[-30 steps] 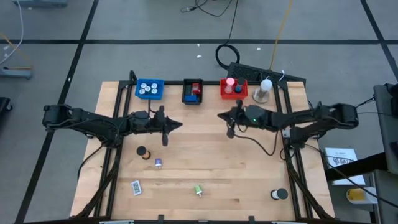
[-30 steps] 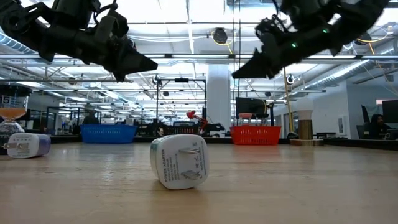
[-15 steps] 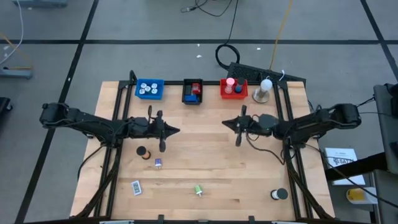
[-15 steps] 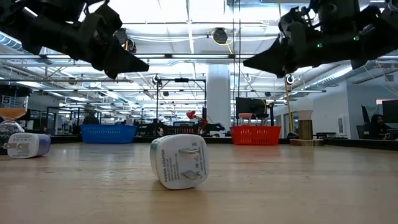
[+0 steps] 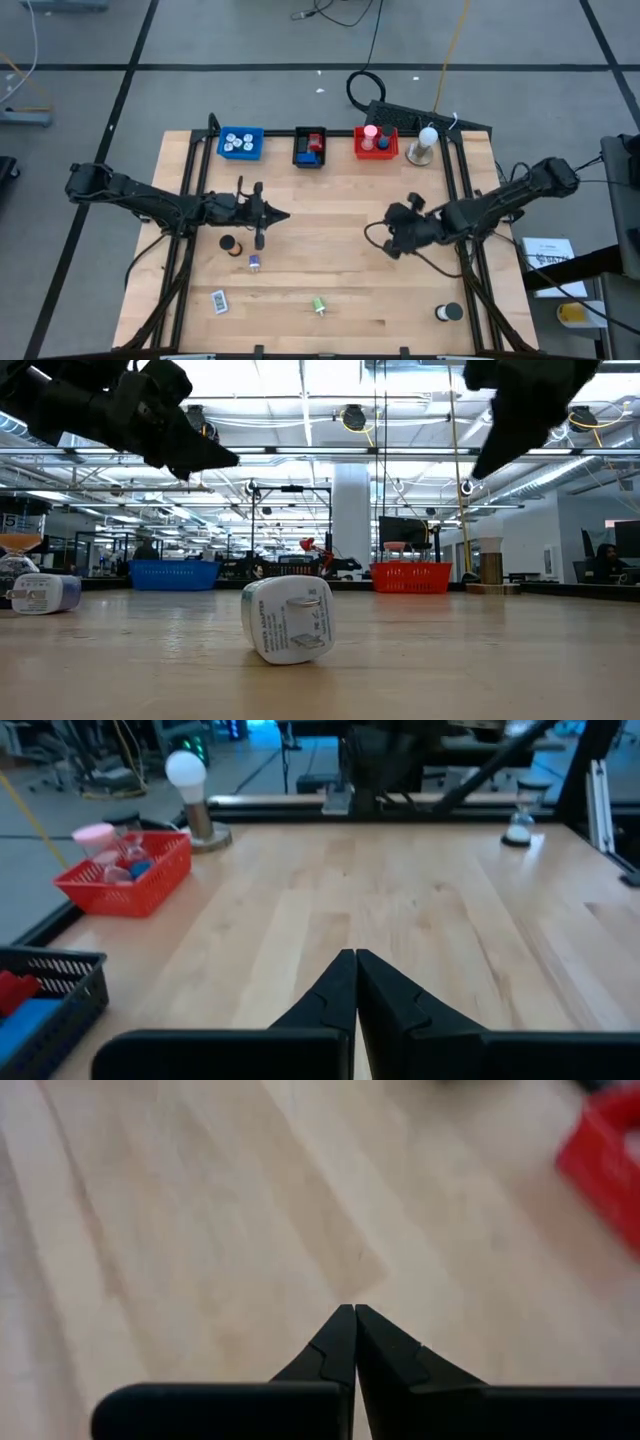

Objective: Pick & Place Office items
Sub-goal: Put the bottom black hourglass into the red bin

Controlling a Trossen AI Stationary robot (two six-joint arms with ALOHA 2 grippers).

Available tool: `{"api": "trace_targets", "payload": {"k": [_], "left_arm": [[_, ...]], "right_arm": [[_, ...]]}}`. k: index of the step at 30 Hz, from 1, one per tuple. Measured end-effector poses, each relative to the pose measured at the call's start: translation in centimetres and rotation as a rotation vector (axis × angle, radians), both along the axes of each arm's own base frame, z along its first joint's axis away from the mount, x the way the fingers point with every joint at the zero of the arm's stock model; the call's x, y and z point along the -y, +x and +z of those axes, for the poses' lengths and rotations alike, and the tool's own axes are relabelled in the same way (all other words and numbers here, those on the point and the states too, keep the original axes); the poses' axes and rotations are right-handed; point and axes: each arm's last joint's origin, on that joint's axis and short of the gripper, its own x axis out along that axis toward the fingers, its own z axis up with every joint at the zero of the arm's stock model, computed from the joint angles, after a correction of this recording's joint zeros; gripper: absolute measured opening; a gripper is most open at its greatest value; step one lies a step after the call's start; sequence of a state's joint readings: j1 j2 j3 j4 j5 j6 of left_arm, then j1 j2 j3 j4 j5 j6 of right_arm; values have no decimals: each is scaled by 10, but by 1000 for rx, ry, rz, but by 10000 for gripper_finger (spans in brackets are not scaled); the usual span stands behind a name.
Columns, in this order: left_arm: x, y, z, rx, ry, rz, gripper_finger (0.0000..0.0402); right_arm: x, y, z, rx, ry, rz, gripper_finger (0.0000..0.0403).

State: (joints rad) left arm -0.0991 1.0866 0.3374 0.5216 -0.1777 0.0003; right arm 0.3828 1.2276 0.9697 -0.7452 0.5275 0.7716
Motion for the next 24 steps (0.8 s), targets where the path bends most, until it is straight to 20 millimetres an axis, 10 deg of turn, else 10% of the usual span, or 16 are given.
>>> {"api": "trace_targets", "payload": {"k": [10,24], "left_arm": [[-1,0,2,17,75,2,30],[-1,0,2,6,183,-22,31]], "right_arm": [[-57,-22,35,-294,224,-251,37],[-129,-59,10,-583,447,-478,220]]}}
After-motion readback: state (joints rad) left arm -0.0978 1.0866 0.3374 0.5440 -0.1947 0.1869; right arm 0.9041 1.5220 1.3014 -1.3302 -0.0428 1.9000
